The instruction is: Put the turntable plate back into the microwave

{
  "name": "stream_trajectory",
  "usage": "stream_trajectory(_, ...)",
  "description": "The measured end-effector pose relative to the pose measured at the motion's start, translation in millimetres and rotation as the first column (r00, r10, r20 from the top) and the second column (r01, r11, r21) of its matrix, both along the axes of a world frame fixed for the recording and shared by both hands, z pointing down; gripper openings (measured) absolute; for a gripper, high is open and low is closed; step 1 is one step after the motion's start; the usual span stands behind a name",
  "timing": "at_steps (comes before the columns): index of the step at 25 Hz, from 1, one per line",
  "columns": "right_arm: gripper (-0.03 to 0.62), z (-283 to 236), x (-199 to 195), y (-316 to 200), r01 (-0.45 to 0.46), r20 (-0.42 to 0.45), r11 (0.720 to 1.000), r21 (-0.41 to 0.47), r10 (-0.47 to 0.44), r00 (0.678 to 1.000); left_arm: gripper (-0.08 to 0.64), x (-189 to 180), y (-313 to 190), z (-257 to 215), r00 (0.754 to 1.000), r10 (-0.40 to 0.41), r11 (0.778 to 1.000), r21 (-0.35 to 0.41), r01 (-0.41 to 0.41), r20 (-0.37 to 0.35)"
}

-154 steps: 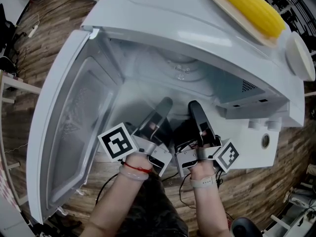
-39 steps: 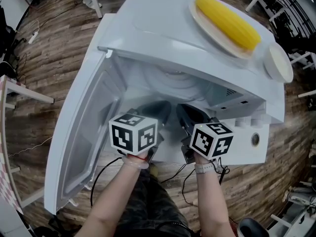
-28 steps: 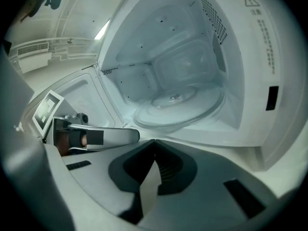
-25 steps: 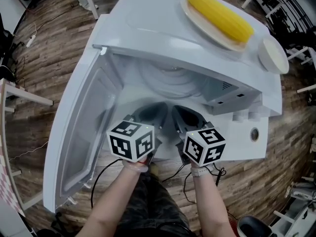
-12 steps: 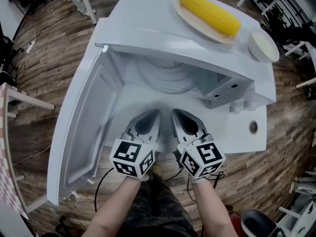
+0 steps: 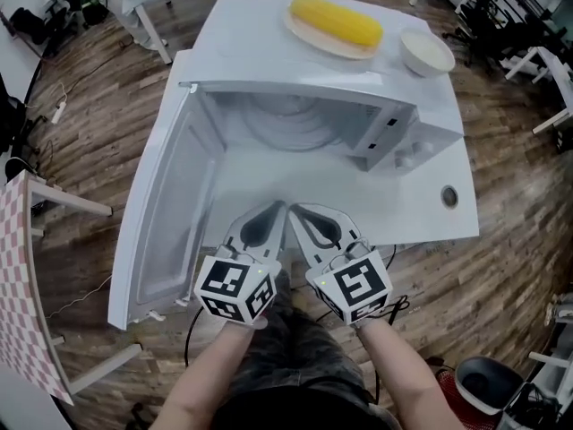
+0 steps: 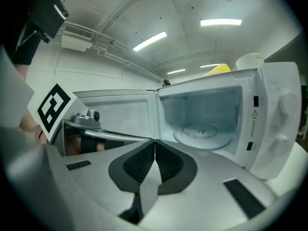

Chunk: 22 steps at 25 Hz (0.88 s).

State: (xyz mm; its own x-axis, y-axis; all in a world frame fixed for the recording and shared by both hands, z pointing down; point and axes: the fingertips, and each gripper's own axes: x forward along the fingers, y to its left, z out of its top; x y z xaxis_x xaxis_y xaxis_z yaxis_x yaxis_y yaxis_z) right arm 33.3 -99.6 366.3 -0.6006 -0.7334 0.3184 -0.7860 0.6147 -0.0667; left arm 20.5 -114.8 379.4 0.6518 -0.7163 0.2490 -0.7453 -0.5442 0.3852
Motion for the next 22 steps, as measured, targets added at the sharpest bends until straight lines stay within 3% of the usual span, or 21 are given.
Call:
stream_trajectory(12, 0.021, -68.6, -8.6, 49.9, -0.027, 0.078, 0.998, 0.065, 0.022, 0.997, 0.015, -11.6, 57.8, -66.3, 1.000, 0.020, 0.997, 0.072, -0.019, -0.018)
stream_trajectory(22, 0.021, -109.6, -6.5, 76.6, -0.087, 0.175, 0.991, 0.097, 0.069, 0.982, 0.015, -15.8, 88.8, -100.9, 0.996, -0.009, 0.995, 0.094, 0.018, -0.091)
